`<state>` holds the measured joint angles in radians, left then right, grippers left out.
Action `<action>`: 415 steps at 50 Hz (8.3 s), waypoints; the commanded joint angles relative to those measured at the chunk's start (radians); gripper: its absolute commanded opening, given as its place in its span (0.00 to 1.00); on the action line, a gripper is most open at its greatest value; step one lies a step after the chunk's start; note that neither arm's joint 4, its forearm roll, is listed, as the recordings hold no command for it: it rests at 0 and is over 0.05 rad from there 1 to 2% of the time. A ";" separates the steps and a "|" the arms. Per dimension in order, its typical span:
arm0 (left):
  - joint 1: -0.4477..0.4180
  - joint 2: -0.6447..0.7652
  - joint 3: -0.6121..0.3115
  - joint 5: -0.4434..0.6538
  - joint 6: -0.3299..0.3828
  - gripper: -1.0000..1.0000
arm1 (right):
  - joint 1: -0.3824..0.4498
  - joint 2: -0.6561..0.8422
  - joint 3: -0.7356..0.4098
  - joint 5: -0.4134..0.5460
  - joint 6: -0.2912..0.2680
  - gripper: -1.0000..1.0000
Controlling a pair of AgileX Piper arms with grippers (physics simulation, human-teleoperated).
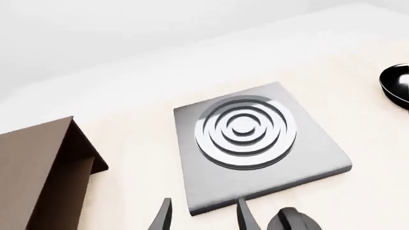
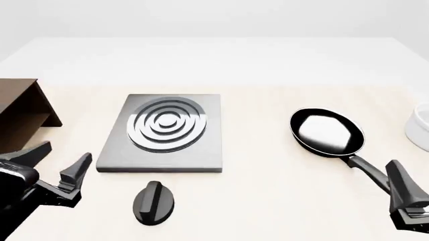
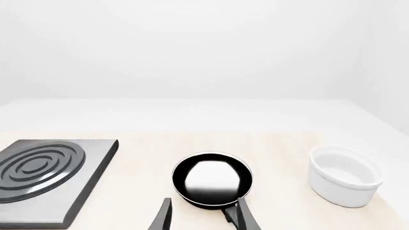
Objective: Turn on the stove and put the frying pan on it.
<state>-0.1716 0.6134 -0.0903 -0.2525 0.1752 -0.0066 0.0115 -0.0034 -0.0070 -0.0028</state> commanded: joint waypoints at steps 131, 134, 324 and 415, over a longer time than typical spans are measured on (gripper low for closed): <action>-0.472 0.712 -0.053 -0.339 0.095 1.00 | -0.005 0.012 0.001 -0.011 0.002 1.00; -0.434 0.628 -0.046 -0.295 0.105 1.00 | -0.005 0.006 0.001 -0.004 0.001 1.00; 0.162 -0.235 0.090 -0.098 -0.139 1.00 | -0.157 1.342 -0.186 -0.664 -0.331 1.00; 0.167 -0.231 0.090 -0.103 -0.140 1.00 | -0.228 1.862 -0.283 -0.948 -0.367 1.00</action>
<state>0.0403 0.4087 0.0000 -0.3894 0.0490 -0.2418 1.8169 -0.2707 -0.9254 -0.3717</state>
